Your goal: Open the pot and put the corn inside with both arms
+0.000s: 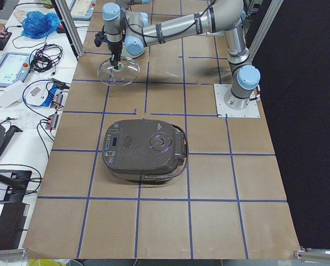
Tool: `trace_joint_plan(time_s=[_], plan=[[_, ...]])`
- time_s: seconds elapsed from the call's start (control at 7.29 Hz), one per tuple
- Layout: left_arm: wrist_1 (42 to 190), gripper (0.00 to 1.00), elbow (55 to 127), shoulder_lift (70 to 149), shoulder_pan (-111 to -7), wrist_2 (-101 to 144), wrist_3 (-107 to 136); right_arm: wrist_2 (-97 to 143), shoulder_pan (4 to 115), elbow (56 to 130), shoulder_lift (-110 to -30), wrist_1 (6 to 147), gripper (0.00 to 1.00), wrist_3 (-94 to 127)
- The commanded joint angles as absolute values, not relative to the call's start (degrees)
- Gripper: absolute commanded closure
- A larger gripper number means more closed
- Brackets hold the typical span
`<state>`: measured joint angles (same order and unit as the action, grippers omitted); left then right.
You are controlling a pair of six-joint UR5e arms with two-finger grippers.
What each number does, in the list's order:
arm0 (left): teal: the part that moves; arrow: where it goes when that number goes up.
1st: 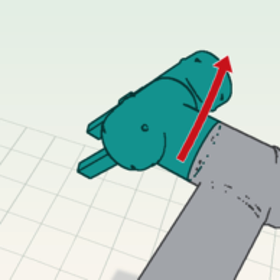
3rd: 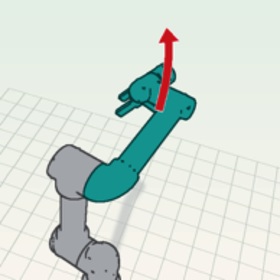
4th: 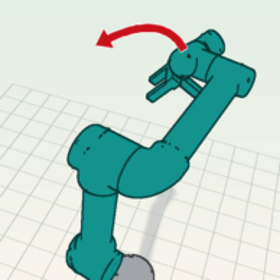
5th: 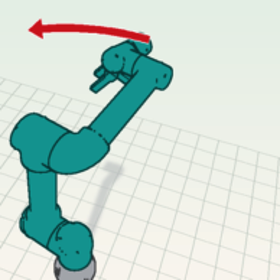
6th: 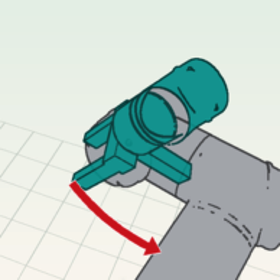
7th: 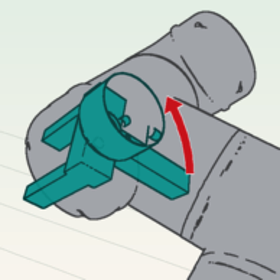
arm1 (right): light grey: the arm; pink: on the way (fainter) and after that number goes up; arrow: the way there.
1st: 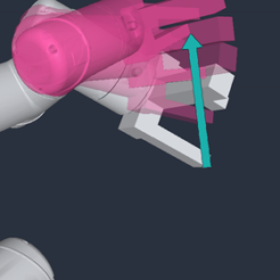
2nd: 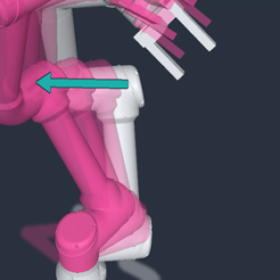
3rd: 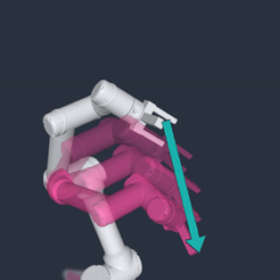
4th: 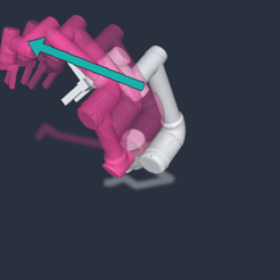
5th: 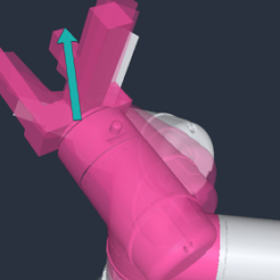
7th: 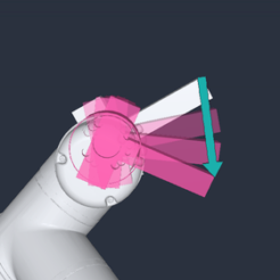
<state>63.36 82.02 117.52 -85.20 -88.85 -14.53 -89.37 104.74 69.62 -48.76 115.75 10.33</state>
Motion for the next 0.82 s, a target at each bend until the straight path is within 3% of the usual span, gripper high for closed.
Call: trace_joint_plan(time_s=[0.0, 0.27, 0.69], plan=[[54.4, 0.99, 88.0, 118.6, -81.7, -88.8, -20.6, -89.5, 104.7, 70.0, -49.5, 116.1, 0.00, 9.9], [54.1, 0.99, 88.0, 119.9, -81.5, -88.8, -20.6, -89.5, 104.2, 71.1, -56.1, 114.1, 0.00, 9.4], [54.2, 0.96, 88.2, 120.4, -81.5, -88.9, -19.9, -88.8, 97.3, 72.8, -69.5, 97.7, 0.00, 7.3]])
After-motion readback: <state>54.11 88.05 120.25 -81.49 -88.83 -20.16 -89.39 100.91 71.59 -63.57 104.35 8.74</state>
